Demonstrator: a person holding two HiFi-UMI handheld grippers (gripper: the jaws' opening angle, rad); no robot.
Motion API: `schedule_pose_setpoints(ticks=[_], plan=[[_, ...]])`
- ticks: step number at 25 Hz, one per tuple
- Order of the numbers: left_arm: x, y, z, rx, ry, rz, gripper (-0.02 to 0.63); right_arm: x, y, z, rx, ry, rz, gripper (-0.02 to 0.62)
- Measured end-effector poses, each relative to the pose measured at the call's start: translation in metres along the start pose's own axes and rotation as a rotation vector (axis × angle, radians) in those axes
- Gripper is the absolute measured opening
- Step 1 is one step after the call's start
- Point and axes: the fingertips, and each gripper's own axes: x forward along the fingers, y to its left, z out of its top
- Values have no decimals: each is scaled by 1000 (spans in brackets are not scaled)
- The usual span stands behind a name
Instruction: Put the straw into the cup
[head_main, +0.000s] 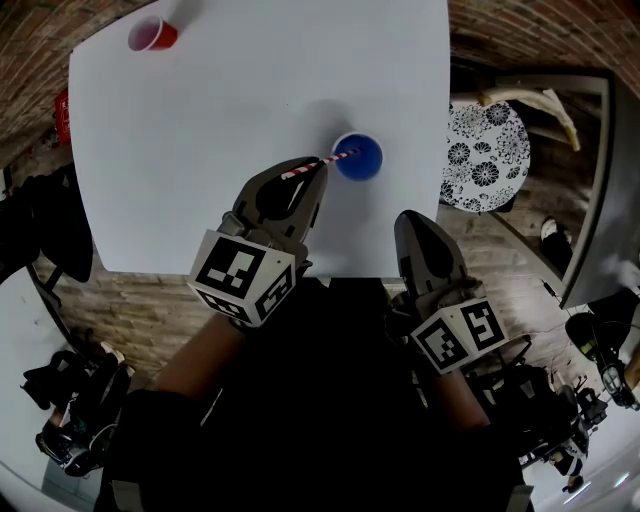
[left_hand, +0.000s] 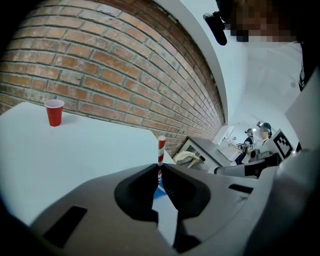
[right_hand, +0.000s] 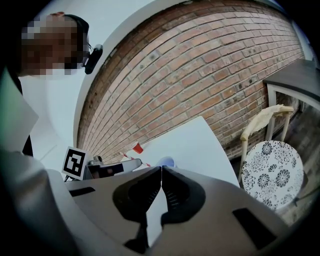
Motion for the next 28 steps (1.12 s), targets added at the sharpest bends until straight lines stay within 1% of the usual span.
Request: schedule_pose_setpoints(ticks=[17, 23, 28], plan=[[6, 1, -4, 1, 21, 8, 38, -1, -3, 4, 5, -11, 0, 28], [5, -3, -6, 6, 17, -11, 38, -3, -2, 4, 2, -16, -1, 28], [4, -3, -8, 0, 21, -10, 38, -5, -2, 4, 2, -19, -6, 28]])
